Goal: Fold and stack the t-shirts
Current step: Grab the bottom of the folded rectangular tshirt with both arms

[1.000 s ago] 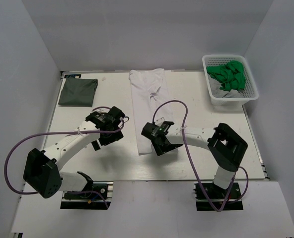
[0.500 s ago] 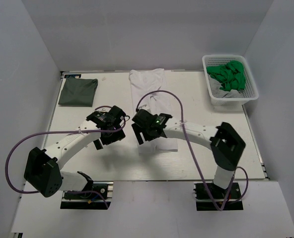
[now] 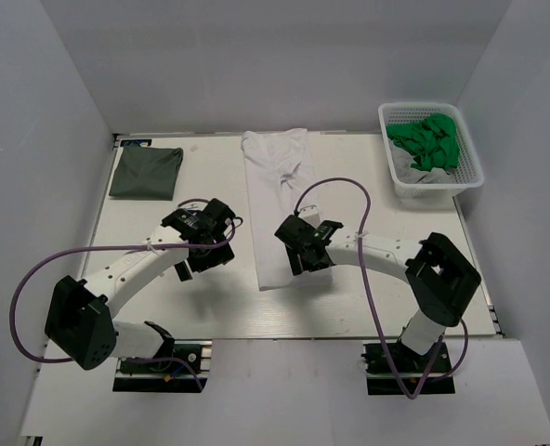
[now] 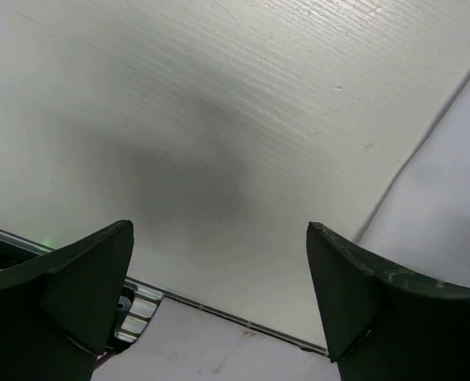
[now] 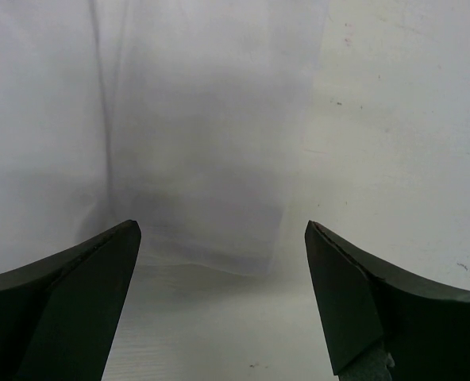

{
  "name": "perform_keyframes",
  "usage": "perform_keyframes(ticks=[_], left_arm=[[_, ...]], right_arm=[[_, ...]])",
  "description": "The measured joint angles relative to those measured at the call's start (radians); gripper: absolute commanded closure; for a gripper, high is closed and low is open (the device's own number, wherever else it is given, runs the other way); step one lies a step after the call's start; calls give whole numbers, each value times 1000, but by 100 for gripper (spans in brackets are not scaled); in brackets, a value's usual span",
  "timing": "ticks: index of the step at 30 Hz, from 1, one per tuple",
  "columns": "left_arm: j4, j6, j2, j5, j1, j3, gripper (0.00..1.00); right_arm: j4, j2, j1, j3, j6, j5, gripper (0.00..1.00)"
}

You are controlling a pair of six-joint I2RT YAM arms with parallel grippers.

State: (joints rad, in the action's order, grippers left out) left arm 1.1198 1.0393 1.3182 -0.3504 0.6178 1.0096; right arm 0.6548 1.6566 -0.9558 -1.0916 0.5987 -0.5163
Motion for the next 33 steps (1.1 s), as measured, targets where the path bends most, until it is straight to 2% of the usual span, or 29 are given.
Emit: perform_keyframes(ticks=[12, 18, 24, 29, 33], left_arm=[[-7, -31, 8, 12, 0, 16, 0], [-25, -48, 10, 29, 0, 21, 0], [-53, -70, 11, 56, 1, 22, 0], [-86, -91, 32, 103, 6, 26, 0], [-150, -116, 44, 180, 11, 23, 0]], right_arm=[[10, 51, 8, 28, -2, 6, 10], [51, -32, 10, -48, -16, -3, 10], [-27, -95, 11, -67, -82, 71, 10], [-66, -32, 13, -31, -95, 119, 10], [-85, 18, 26, 73, -97, 132, 10]])
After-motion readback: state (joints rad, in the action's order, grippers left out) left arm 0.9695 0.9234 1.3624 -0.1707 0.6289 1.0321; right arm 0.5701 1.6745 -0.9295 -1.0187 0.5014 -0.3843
